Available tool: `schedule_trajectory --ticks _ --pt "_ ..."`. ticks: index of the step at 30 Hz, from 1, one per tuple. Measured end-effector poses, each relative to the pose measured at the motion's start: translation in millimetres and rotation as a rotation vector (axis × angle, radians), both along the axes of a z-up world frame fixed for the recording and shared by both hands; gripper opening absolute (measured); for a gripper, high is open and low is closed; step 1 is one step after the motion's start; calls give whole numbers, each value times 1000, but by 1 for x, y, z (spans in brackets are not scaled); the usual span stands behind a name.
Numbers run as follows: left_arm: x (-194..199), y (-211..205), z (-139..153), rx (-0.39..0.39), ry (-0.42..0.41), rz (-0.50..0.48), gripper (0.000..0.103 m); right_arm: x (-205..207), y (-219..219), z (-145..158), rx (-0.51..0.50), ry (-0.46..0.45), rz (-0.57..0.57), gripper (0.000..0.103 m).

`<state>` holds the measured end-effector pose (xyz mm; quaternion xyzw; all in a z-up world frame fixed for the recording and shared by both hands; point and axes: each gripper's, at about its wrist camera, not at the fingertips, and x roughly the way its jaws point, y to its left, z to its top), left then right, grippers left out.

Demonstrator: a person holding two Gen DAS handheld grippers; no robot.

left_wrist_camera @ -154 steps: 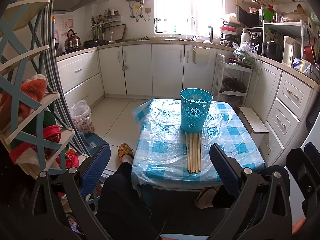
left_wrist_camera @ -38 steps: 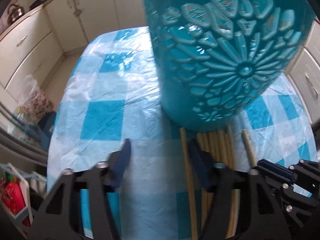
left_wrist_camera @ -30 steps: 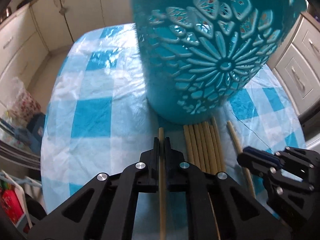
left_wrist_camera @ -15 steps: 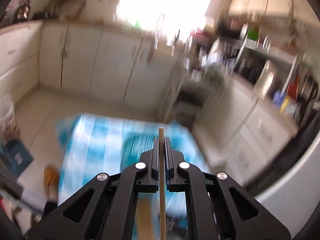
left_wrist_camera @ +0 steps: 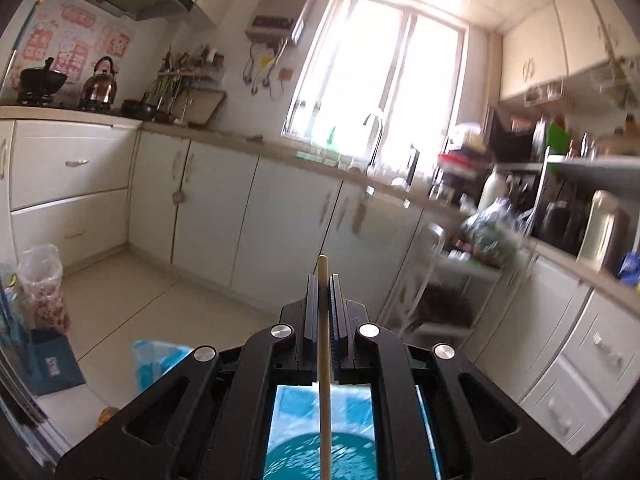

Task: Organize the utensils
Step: 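Lift the chopstick with the left tool and lower it into the teal basket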

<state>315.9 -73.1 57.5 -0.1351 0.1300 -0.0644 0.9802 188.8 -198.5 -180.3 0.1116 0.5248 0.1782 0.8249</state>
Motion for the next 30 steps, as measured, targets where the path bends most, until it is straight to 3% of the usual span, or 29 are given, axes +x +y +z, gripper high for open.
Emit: schedule_trajectory --ticks 8,18,20,21,22,23,26,30 --pt "-10 -4 -48 83 46 -10 5 2 -1 0 2 1 1 9" --pt "-23 8 -70 125 109 -39 5 1 0 0 -7 -7 2 9" --pt "-29 10 -69 137 111 -45 5 0 0 1 3 3 8 12" --pt "-33 11 -69 141 115 -51 7 -1 0 1 15 9 11 21" --pt "-35 13 -70 145 117 -55 9 -3 0 3 23 10 14 30" --pt "-39 14 -70 151 120 -58 10 -4 0 4 14 4 17 33" --pt "-41 22 -69 135 135 -53 24 -6 5 5 -3 -5 24 37" --pt "-13 24 -61 102 217 -114 47 -6 9 4 -1 -7 14 41"
